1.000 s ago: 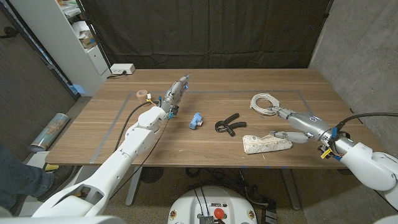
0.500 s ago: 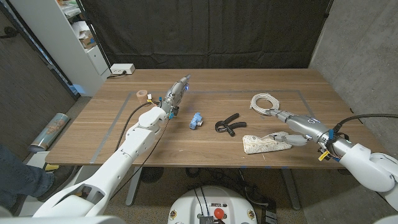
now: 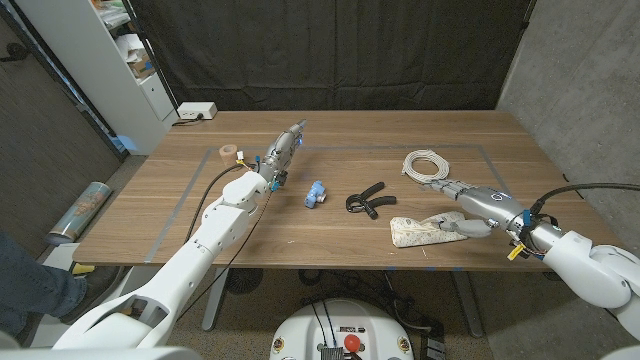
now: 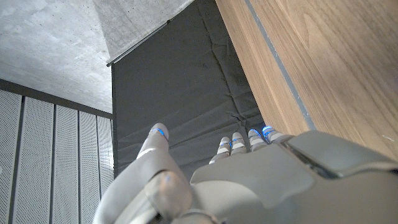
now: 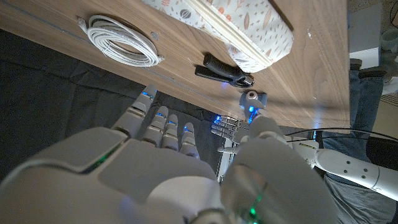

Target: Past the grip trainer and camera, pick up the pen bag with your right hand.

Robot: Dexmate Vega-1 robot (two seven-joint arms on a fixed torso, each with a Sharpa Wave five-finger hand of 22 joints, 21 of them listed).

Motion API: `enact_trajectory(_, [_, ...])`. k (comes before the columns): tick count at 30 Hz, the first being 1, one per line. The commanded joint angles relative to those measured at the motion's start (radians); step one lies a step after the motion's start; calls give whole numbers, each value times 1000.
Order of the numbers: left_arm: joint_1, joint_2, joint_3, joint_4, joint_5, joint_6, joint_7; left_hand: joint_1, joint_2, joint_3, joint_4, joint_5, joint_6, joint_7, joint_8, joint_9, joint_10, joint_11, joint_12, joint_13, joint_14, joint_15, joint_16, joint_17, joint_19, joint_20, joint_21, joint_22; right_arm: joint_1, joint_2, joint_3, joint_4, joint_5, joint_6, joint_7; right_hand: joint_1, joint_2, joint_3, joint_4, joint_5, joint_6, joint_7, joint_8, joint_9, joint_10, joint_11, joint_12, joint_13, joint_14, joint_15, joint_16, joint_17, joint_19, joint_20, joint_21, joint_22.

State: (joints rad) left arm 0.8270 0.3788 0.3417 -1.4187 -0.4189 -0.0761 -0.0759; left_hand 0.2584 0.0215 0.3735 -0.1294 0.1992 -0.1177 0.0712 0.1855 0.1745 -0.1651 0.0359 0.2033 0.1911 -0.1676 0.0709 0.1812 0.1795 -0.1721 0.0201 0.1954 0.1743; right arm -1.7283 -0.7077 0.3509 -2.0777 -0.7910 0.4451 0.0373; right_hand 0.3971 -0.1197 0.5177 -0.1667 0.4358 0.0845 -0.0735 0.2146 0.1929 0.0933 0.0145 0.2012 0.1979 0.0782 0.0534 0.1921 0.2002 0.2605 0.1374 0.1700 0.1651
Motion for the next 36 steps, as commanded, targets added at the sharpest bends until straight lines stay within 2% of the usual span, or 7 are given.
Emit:
enact_trajectory(1, [5, 3, 0, -11, 1, 5, 0, 7, 6, -3, -3, -3, -4, -4, 3, 5, -9, 3, 3, 2, -44, 3, 3, 1, -77, 7, -6, 5, -15, -11, 1, -20, -24, -21, 16, 16, -1, 7, 1, -3, 14, -5, 6, 4, 9, 1, 1, 3, -7, 0, -1, 3, -10, 23, 3, 4])
enact_trajectory(5, [9, 6, -1, -20, 2, 8, 5, 7, 6, -4, -3, -3, -3, -3, 3, 5, -9, 0, 3, 2, -44, 2, 3, 1, -79, 8, -6, 5, -19, -15, 2, -26, -33, -27, 26, 19, -2, 8, 1, -3, 18, -6, 7, 4, 8, 1, 1, 3, -9, -2, -1, 3, -11, 32, 4, 4])
enact_trajectory(13, [15, 7, -4, -15, -3, -2, 1, 7, 6, -4, -3, -3, -4, -5, 3, 5, -8, 1, 4, 2, -44, 2, 4, 1, -82, 10, -6, 5, -21, -29, -5, -59, -75, -72, 81, 36, -8, 12, 1, -7, 4, -11, -3, 4, -15, 6, -7, 3, -43, 5, -5, 3, -6, 71, 12, 5])
enact_trajectory(20, [21, 6, -4, -16, -4, -1, 4, 6, 7, -5, -3, -3, -4, -5, 3, 5, -9, 0, 4, 2, -45, 3, 4, 1, -84, 11, -6, 5, -27, -39, -6, -74, -99, -85, 101, 43, -13, 13, 1, -9, 1, -13, -5, 4, -30, 11, -10, 4, -60, 14, -7, 3, -6, 75, 14, 5])
enact_trajectory(32, [13, 1, 0, -9, -5, 0, -2, 6, 7, -6, -3, -3, -8, -6, 1, 5, -11, 5, 4, 2, -47, 10, 4, 2, -90, 17, -6, 5, -28, -42, -16, -109, -131, -138, 157, 52, -19, 13, 2, -11, -11, -19, -10, 4, -36, 7, -9, 4, -77, 7, -7, 3, -14, 79, 12, 6])
enact_trajectory(35, [12, 2, 0, -10, -3, 4, 1, 5, 7, -6, -2, -4, -8, -6, 1, 5, -6, 6, 5, 2, -47, 10, 4, 2, -91, 17, -6, 5, -29, -40, -20, -112, -139, -151, 163, 56, -22, 13, 3, -13, -6, -19, -9, 5, -23, 9, -3, 4, -82, 15, -4, 3, -26, 80, 9, 6])
enact_trajectory(36, [11, 0, -1, -8, -9, 4, -4, 5, 7, -6, -2, -4, -7, -6, 1, 5, -5, 5, 6, 2, -47, 11, 4, 2, -91, 17, -6, 5, -29, -40, -21, -110, -136, -151, 163, 58, -24, 12, 4, -14, 2, -20, -6, 5, -15, 11, 1, 5, -78, 31, 0, 3, -34, 79, 8, 6])
